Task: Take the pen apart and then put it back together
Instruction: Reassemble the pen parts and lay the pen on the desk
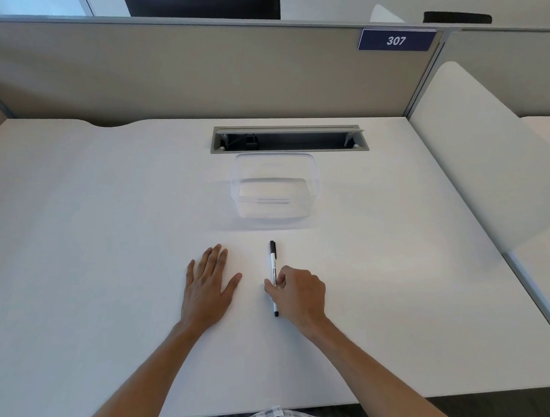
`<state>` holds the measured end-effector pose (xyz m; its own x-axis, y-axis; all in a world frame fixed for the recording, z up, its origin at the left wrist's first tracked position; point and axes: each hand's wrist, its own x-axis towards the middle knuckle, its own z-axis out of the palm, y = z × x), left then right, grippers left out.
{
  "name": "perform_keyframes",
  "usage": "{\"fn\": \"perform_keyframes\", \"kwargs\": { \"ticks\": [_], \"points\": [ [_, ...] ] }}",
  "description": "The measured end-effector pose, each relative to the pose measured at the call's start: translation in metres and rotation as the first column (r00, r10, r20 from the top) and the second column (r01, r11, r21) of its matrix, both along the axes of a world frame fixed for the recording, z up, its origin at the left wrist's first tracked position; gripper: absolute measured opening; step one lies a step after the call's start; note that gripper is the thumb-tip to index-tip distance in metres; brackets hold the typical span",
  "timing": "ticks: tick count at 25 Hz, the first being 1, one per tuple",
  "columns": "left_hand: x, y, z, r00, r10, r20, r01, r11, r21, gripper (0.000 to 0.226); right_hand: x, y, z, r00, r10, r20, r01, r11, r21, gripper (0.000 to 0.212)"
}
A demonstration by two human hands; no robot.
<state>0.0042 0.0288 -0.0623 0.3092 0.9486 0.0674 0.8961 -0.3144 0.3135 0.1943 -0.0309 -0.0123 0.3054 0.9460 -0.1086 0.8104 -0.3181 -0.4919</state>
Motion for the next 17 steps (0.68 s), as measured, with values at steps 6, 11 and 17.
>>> {"fn": "perform_keyframes", "kwargs": {
  "ticks": [6,11,17],
  "points": [
    [0.000,0.000,0.001,1.000,-0.001,0.000,0.001,1.000,-0.005,0.073,-0.006,0.027,0.001,0.997,-0.025,0.068,0.028,0.999,-0.041,0.031],
    [-0.001,-0.001,0.001,1.000,-0.003,-0.003,0.003,1.000,-0.007,0.075,-0.005,0.028,-0.001,0.995,-0.039,0.094,0.044,0.998,-0.049,0.028],
    [-0.001,0.000,0.000,1.000,-0.002,0.002,0.002,1.000,-0.007,0.075,-0.004,0.026,-0.006,0.996,-0.056,0.067,0.058,0.998,-0.030,0.027]
  ]
}}
